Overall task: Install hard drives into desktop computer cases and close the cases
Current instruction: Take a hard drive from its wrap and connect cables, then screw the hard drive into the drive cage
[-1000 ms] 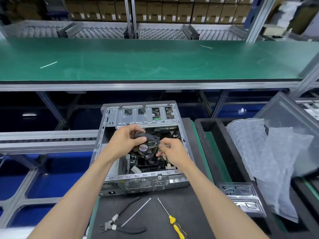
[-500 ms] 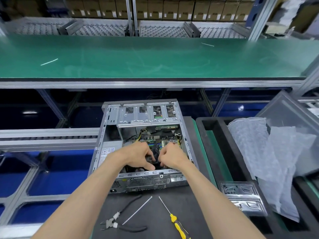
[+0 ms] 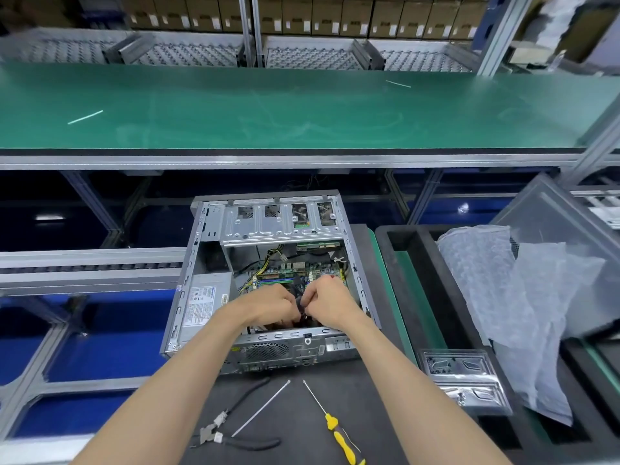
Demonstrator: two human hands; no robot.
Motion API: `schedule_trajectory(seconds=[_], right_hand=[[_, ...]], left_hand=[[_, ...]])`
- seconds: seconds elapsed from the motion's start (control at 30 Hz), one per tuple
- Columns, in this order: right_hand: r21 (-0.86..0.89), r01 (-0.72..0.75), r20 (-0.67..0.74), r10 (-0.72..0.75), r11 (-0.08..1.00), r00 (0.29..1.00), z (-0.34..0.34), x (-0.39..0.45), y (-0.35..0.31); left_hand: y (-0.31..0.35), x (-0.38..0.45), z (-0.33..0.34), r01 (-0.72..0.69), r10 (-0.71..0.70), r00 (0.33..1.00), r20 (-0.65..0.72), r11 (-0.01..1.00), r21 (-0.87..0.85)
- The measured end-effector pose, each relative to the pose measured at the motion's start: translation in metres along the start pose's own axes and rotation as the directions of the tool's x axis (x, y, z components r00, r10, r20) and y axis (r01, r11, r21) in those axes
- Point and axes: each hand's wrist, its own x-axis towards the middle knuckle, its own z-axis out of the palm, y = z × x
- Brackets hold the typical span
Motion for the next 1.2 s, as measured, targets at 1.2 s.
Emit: schedule_trajectory(seconds=[1.2], right_hand=[[-0.047,-0.596,-0.327,0.551,0.802,0.768,-0.002,-0.121,0.171]], left_hand=[[0.106,0.084,0.102,-0.333,0.563,0.751,-0.345,0.774,0.538]])
